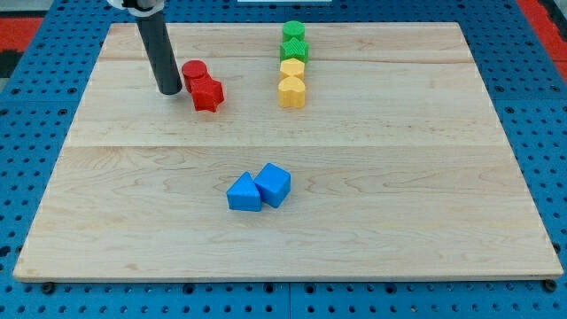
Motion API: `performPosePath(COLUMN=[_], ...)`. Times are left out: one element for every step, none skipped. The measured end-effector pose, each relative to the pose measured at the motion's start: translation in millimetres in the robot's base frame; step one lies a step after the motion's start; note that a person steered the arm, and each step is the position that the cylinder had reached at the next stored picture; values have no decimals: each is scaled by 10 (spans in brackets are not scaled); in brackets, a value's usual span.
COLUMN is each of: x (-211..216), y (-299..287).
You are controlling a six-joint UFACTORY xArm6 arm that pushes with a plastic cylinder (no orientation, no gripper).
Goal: Drag the red star to the bottom side of the yellow heart
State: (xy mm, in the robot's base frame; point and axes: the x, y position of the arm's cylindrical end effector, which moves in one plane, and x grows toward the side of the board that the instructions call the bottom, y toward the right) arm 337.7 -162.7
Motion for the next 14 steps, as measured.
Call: performPosePath(x=[-5, 1, 141, 339, 489, 661, 836, 887, 888, 907, 1186, 1115, 823, 714], y=[226, 586, 729, 733, 839, 965, 1129, 1397, 1660, 1834, 1880, 2248, 2579, 2634])
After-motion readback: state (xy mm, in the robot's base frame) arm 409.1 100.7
